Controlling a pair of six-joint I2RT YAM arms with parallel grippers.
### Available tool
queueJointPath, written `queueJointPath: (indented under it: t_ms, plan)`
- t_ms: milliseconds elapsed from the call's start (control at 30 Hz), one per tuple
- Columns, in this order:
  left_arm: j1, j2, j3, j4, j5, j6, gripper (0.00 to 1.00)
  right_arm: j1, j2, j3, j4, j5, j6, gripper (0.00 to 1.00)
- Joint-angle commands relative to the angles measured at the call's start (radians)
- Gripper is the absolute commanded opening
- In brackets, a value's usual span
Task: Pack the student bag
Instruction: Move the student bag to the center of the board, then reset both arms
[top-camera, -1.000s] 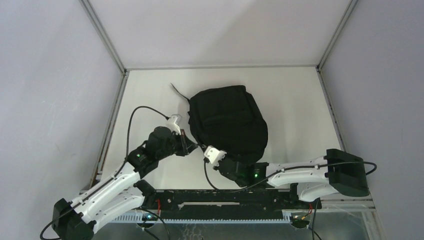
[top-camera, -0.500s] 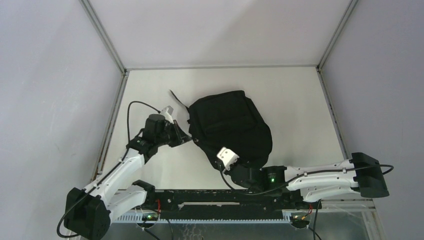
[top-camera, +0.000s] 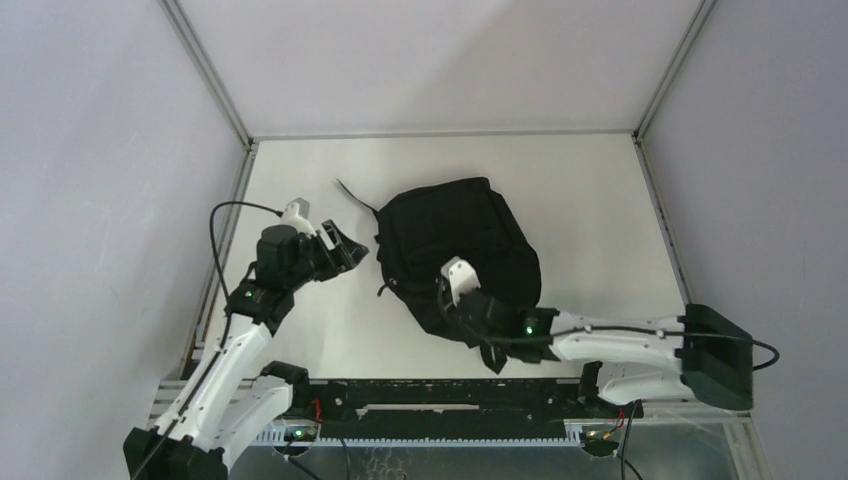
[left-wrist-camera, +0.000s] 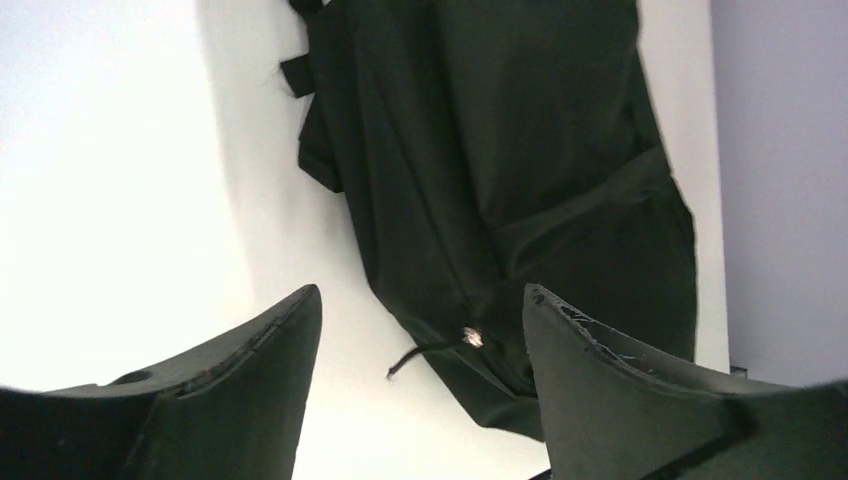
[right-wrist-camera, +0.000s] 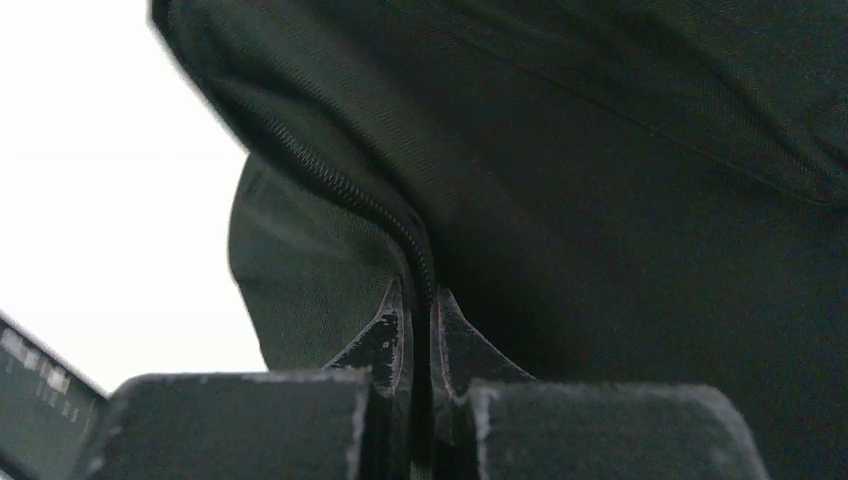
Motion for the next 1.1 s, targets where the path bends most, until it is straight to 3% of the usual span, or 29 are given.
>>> queueJointPath:
  t_ms: [0,133,167,267,400,467,667,733,833,967,1067]
  plan:
    - [0.0,-0.073,0.104,-0.035,-0.018,0.03,0.79,-0.189,0.14,0.148,0.185,-0.186,0.031,0.0]
    - [-0.004,-0.139,0.09,-0.054,-0.006,0.005,0.83,-0.339,0.355,0.394,0.146,-0.288,0.058,0.0]
    - [-0.006,-0.154,0.08,-0.059,-0.001,-0.001,0.84,-0.381,0.411,0.474,0.086,-0.334,0.082,0.09]
    - [-0.006,-0.204,0.051,-0.094,-0.005,-0.004,0.86,-0.473,0.503,0.674,-0.041,-0.523,0.153,0.56]
    - [-0.006,-0.294,-0.025,-0.101,-0.02,0.018,0.92,-0.456,0.401,0.676,-0.016,-0.534,0.131,0.98]
    - [-0.006,-0.343,-0.065,-0.098,-0.044,0.016,0.99,-0.429,0.321,0.633,-0.01,-0.468,0.112,1.0]
    - [-0.006,-0.428,-0.105,-0.097,-0.159,-0.049,1.0,-0.449,0.063,0.43,-0.075,-0.275,0.151,1.0]
    - [-0.006,-0.418,-0.085,-0.111,-0.181,-0.053,1.0,-0.494,-0.036,0.343,-0.135,-0.149,0.24,1.0]
    - [-0.006,-0.366,-0.047,-0.153,-0.253,-0.08,1.0,-0.65,-0.236,0.193,-0.224,-0.06,0.38,1.0]
    - [-0.006,-0.299,-0.007,-0.178,-0.254,-0.076,1.0,-0.966,-0.461,0.062,-0.336,-0.164,0.471,1.0]
    - [-0.006,-0.278,-0.012,-0.157,-0.238,-0.074,1.0,-1.118,-0.573,0.011,-0.396,-0.237,0.513,1.0]
